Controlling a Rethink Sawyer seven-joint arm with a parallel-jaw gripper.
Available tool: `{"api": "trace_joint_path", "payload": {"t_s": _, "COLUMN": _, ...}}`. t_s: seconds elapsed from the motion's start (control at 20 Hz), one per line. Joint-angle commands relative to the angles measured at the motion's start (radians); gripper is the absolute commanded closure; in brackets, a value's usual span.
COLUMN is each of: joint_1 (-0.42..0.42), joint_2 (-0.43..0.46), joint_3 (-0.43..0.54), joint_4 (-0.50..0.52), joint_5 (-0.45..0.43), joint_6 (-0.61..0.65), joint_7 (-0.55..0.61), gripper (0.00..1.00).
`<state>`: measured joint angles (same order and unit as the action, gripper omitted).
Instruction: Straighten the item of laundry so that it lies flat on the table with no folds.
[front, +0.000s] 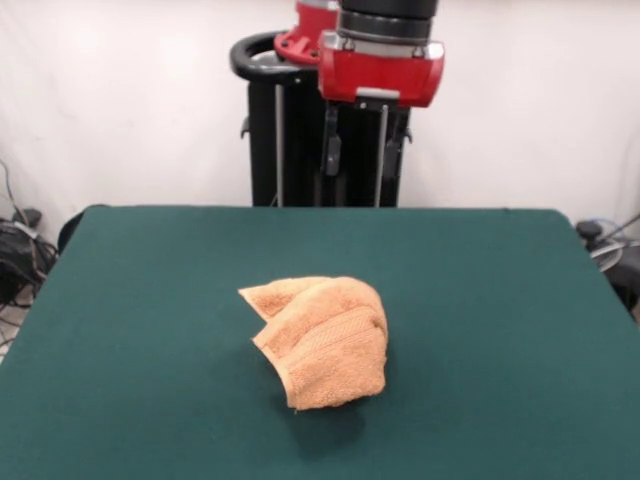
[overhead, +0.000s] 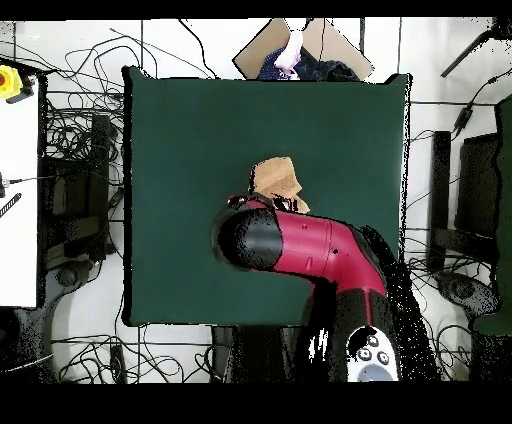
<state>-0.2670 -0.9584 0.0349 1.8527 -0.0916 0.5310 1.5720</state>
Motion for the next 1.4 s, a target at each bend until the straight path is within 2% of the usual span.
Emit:
{"api": "trace_joint_path", "payload": {"t_s": 0.05, "joint_1": -0.056, "joint_2": 0.062, "joint_3": 0.047, "joint_4": 0.177, "joint_5": -0.042, "joint_6": -0.117, "joint_7": 0.083, "gripper": 0.00}}
{"api": "trace_joint_path", "payload": {"t_s": 0.3, "joint_1": -0.079, "joint_2": 0.081, "joint_3": 0.063, "joint_4": 0.202, "joint_5": -0.053, "joint_6": -0.137, "joint_7": 0.063, "gripper": 0.00}}
{"api": "trace_joint_path", "payload": {"t_s": 0.55, "joint_1": -0.054, "joint_2": 0.072, "joint_3": 0.037, "joint_4": 0.212, "joint_5": -0.073, "joint_6": -0.173, "joint_7": 0.092, "gripper": 0.00}}
{"api": "trace_joint_path", "payload": {"t_s": 0.8, "joint_1": -0.027, "joint_2": 0.054, "joint_3": 0.028, "joint_4": 0.177, "joint_5": -0.077, "joint_6": -0.200, "joint_7": 0.117, "gripper": 0.00}}
{"api": "trace_joint_path", "payload": {"t_s": 1.4, "joint_1": -0.066, "joint_2": 0.129, "joint_3": 0.068, "joint_4": 0.090, "joint_5": -0.064, "joint_6": -0.270, "joint_7": 0.104, "gripper": 0.00}}
